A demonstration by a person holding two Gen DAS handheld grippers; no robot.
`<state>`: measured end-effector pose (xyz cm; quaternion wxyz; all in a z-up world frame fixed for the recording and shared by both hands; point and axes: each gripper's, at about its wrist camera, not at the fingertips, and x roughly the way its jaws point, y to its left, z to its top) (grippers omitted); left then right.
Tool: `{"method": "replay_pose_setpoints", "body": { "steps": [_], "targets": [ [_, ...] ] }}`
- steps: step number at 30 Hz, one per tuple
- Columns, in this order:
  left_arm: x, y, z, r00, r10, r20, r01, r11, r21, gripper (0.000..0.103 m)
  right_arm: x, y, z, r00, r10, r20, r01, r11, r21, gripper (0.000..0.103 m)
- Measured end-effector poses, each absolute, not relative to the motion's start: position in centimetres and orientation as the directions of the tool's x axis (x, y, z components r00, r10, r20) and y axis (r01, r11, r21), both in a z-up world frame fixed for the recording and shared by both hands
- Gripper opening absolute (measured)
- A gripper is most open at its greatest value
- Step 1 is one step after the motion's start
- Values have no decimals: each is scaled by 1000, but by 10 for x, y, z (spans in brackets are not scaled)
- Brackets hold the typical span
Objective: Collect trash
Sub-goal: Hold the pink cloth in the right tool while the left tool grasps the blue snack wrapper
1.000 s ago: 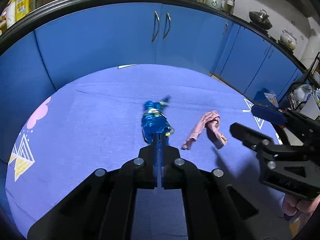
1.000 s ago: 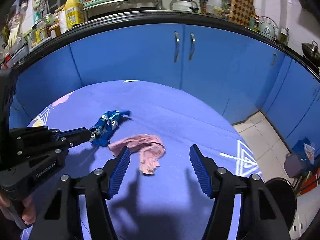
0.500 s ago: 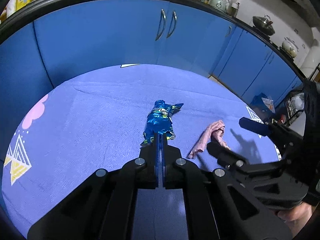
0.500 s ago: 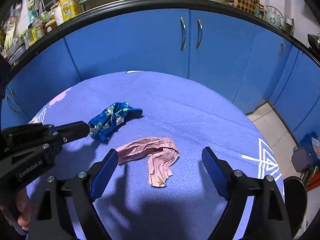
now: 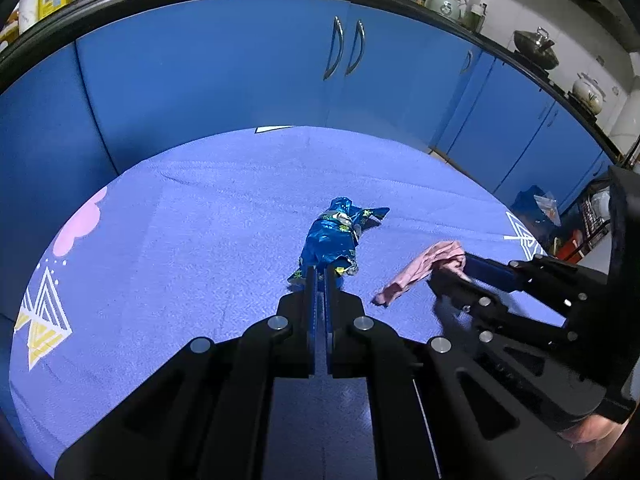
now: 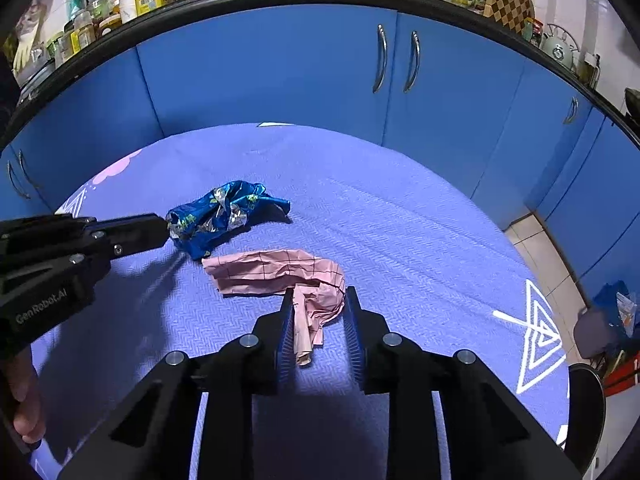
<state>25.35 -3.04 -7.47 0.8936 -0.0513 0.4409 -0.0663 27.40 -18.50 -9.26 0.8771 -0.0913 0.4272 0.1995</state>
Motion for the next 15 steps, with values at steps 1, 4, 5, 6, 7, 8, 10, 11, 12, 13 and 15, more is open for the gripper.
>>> {"method": "replay_pose_setpoints", "body": {
  "steps": [1, 4, 5, 6, 7, 8, 10, 11, 12, 13, 15],
  "targets": [
    [253, -31, -74, 604, -164, -780, 77, 986, -148, 5, 274, -186, -92, 557, 274, -784, -427, 904, 12, 24],
    [248, -32, -72, 617, -159, -770, 86, 987, -135, 5, 271, -189, -89, 564, 280, -777, -423, 906, 19, 24],
    [245, -34, -70, 641, -147, -753, 94, 989, -113, 5, 270, -190, -88, 565, 280, -776, -422, 906, 20, 24],
    [240, -38, -67, 667, -125, -734, 104, 992, -75, 4, 269, -191, -87, 567, 282, -774, -421, 907, 21, 24],
    [239, -41, -67, 671, -116, -733, 112, 992, -55, 3, 268, -192, -87, 568, 283, -773, -421, 907, 23, 24],
    [238, -43, -67, 668, -107, -737, 110, 993, -45, 2, 267, -192, -86, 568, 285, -772, -420, 907, 26, 24],
    [240, -42, -69, 660, -107, -744, 102, 993, -53, 2, 266, -193, -85, 570, 286, -770, -416, 909, 29, 24],
    [240, -42, -69, 666, -88, -741, 91, 995, -36, 2, 265, -194, -84, 571, 288, -769, -415, 909, 32, 24],
    [239, -44, -69, 669, -75, -739, 87, 996, -22, 2, 264, -195, -84, 570, 289, -769, -415, 909, 34, 24],
    [239, -45, -68, 666, -76, -742, 85, 996, -25, 5, 263, -196, -84, 571, 290, -768, -416, 909, 34, 24],
    [240, -45, -68, 654, -91, -751, 84, 995, -47, 5, 261, -197, -83, 572, 288, -768, -416, 909, 31, 24]
  ]
}}
